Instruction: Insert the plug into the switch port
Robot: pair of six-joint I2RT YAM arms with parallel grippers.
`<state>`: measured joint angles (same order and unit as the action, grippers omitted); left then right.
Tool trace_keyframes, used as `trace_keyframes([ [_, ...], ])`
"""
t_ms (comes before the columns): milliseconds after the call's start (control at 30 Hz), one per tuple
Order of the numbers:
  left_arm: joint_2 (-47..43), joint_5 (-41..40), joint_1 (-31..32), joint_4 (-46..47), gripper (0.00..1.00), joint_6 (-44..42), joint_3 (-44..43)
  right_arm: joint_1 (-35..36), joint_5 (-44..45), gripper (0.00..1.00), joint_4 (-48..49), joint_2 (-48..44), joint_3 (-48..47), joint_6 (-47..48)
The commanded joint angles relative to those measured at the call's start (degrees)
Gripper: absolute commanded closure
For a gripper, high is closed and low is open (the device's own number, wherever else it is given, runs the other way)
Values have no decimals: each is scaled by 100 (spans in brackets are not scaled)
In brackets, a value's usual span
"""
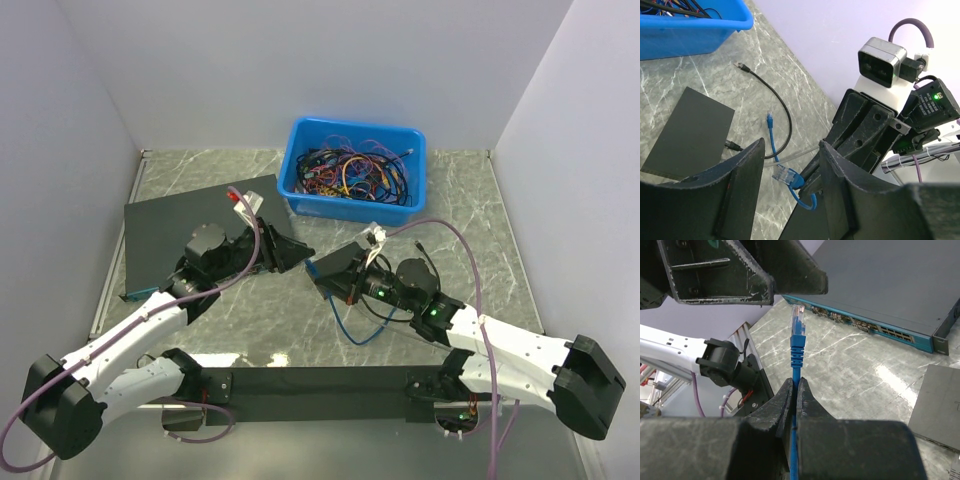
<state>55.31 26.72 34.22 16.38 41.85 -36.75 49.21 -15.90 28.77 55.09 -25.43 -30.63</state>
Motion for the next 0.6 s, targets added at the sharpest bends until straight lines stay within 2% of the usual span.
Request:
trace_keyframes([
  [0,-152,53,41,111,48,34,54,-69,52,100,339,46,-146,13],
  [567,-90,79,59,76,52,34,89,-166,78,100,392,107,-269,13],
])
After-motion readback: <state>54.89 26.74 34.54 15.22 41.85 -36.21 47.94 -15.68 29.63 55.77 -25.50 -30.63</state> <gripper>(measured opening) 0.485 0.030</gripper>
